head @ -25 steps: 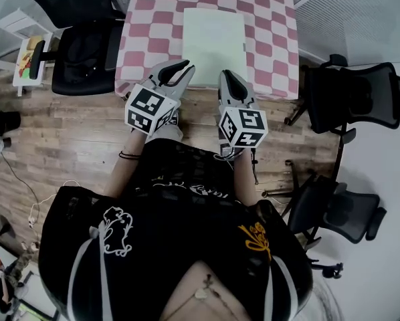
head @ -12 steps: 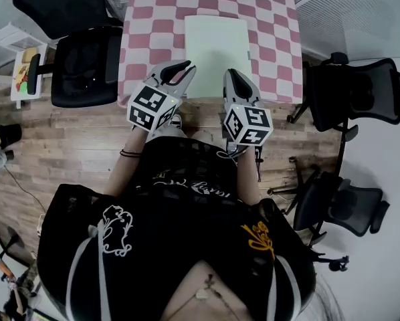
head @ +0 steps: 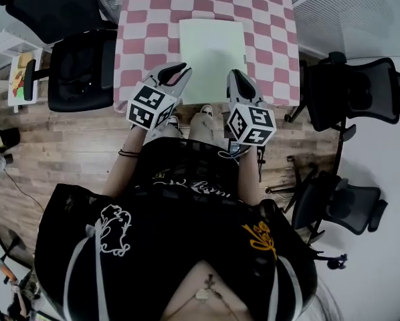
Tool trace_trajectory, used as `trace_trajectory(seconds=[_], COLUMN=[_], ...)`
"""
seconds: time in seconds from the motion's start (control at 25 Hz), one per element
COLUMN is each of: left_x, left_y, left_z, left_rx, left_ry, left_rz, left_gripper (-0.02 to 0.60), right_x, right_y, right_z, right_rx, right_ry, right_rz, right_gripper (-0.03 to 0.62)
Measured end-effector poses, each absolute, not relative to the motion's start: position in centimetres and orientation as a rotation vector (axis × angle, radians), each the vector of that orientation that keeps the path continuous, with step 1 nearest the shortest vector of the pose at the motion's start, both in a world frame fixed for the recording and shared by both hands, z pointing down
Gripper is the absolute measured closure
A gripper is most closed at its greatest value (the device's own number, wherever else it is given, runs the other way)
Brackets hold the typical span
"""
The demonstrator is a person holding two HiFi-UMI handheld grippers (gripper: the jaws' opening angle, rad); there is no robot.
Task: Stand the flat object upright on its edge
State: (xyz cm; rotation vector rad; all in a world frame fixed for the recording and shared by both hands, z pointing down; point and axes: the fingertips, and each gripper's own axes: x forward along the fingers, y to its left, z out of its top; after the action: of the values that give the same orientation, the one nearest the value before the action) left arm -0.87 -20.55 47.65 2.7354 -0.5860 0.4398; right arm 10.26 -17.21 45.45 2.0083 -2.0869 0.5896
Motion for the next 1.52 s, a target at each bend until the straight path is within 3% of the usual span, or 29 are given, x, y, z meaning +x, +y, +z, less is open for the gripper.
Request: trace_trajectory(seconds=[0.84, 0.96, 1.04, 1.08, 1.32, 1.52], left_x=[0.7, 0.9, 1.1, 1.3, 1.9, 2.3], left_y=[-27.1, -27.7, -27.9, -27.9, -27.2, -27.1], left_z=[55.4, 57.3, 58.4, 58.9, 62.3, 63.6], left_rx=[2.417, 2.358, 2.332, 2.320, 2.214, 2.133], left_ry=[-0.827, -0.783, -0.737, -0.716, -0.588, -0.515], left_rz=[0.595, 0.644, 0.681, 0.697, 0.777, 0.716], left_gripper=[0.521, 0.413, 0.374, 0.362, 0.222, 0.201], right_x=[22.3, 22.6, 22.3, 22.2, 22.3, 21.6], right_y=[-23.6, -24.4, -24.7, -24.9, -24.9, -24.5], right_z=[55.1, 56.6, 57.6, 58.1, 61.4, 63.1], right_rx=[1.847, 1.796, 1.715, 1.677, 1.554, 1.462], right_ry=[-2.086, -2.111, -2.138, -2.145, -2.096, -2.073], right_rz=[0.986, 1.083, 1.139, 1.161, 1.348, 1.436], right_gripper=[0.562, 0.546, 0.417, 0.395, 0.338, 0.335])
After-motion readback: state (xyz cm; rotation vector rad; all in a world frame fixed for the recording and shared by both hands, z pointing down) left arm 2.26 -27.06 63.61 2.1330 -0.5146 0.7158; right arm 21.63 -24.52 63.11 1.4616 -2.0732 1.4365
